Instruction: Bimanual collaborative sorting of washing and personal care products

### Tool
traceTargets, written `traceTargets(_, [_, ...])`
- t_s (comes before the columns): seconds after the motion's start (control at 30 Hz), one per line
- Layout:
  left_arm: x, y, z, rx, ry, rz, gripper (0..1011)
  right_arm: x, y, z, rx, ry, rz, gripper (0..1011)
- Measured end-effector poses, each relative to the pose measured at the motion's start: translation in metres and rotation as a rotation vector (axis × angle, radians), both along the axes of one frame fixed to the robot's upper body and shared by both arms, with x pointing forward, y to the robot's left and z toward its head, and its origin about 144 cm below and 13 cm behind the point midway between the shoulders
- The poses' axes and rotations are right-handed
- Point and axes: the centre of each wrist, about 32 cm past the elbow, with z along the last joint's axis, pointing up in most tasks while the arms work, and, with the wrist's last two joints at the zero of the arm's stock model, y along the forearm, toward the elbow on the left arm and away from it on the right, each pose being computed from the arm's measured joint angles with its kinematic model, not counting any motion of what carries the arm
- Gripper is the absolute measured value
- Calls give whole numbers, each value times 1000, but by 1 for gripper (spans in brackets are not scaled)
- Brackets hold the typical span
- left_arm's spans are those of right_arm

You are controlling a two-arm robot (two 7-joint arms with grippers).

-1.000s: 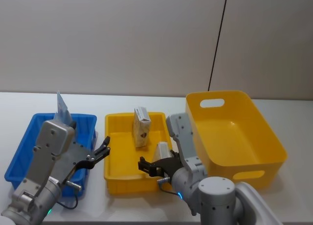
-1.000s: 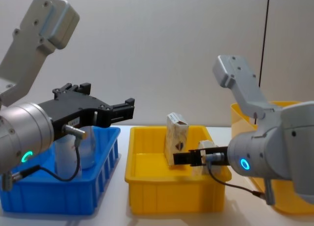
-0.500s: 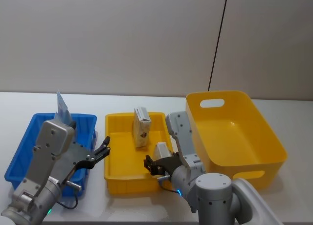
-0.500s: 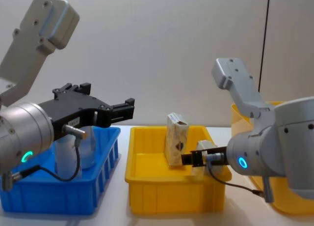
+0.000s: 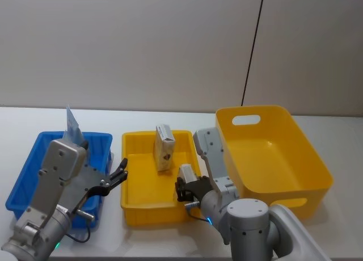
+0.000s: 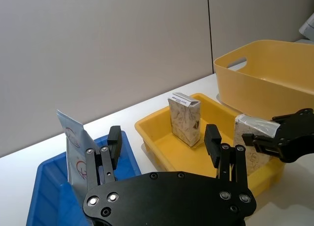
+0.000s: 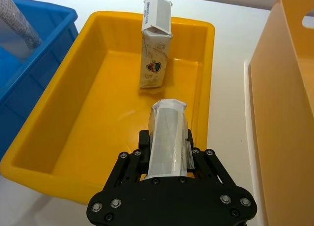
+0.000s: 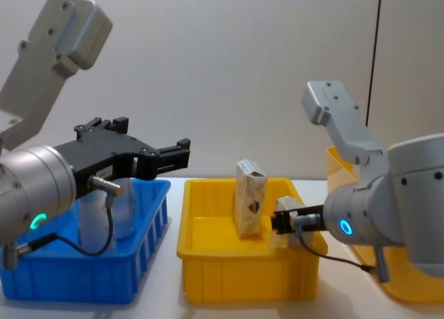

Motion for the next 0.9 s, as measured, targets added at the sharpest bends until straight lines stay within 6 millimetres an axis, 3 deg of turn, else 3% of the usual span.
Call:
traceTargets(0.6, [0, 0, 0, 0, 0, 0, 1001, -1, -4, 6, 17, -143, 43, 312])
traceTargets(0.77, [0, 0, 0, 0, 0, 0, 1001, -1, -10, 12, 39, -213, 50, 282])
traceTargets(0.9, [0, 0, 0, 0, 0, 0, 1001, -1, -17, 17, 54, -267, 49, 194])
